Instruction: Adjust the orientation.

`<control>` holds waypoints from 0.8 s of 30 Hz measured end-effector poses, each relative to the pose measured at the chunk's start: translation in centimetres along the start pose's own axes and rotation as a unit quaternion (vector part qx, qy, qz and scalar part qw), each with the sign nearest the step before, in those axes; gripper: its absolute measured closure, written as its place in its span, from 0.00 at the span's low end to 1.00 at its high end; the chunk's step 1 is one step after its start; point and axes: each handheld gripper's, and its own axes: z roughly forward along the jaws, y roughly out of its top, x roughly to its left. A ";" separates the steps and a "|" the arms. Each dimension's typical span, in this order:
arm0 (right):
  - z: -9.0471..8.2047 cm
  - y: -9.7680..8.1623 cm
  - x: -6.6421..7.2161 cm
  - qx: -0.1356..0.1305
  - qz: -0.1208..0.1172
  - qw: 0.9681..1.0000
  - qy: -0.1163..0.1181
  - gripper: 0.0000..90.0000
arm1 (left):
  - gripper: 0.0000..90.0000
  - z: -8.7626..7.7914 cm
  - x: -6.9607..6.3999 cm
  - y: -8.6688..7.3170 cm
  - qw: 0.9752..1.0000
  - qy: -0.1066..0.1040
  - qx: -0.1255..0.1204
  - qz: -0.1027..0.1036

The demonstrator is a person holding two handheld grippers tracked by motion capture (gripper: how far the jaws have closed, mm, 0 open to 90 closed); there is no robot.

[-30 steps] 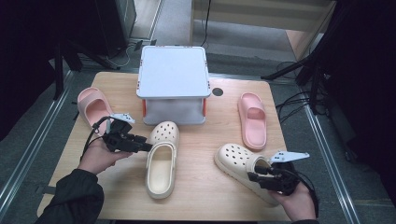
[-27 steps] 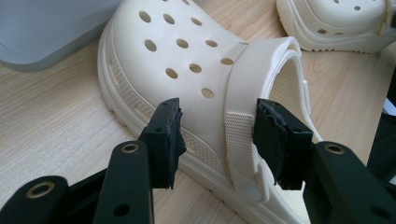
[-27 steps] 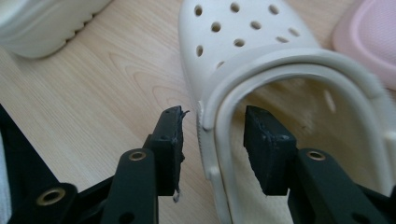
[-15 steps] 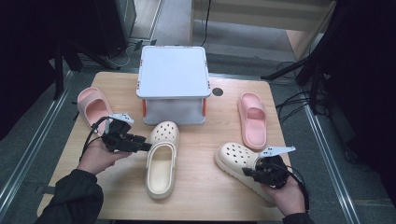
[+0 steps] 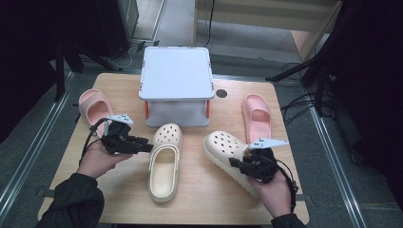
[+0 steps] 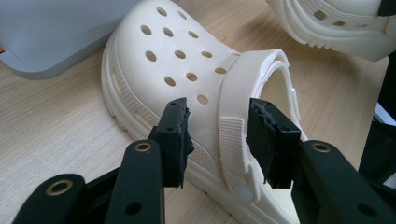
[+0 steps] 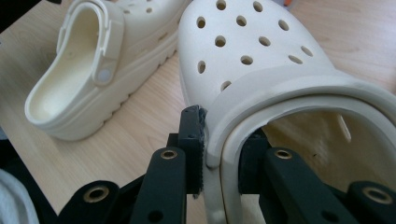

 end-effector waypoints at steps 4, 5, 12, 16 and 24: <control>1.2 1.2 0.3 0.000 0.000 1.000 0.001 0.86 | 0.65 0.0 0.0 -0.1 1.000 0.003 0.002 0.005; 1.6 1.5 0.4 -0.001 0.001 1.000 0.001 0.86 | 0.65 0.0 -0.1 -0.2 1.000 0.004 0.003 0.006; 4.0 3.1 0.4 0.012 0.023 1.000 -0.002 0.86 | 0.65 0.0 -0.4 -0.5 1.000 0.009 0.003 0.012; 5.3 3.5 0.5 0.017 0.016 1.000 -0.006 0.86 | 0.66 -0.3 -0.6 -0.8 1.000 0.015 -0.008 0.020; 7.4 4.2 0.2 0.025 0.015 1.000 -0.006 0.86 | 0.66 -0.6 -0.8 -1.5 1.000 0.018 -0.008 0.021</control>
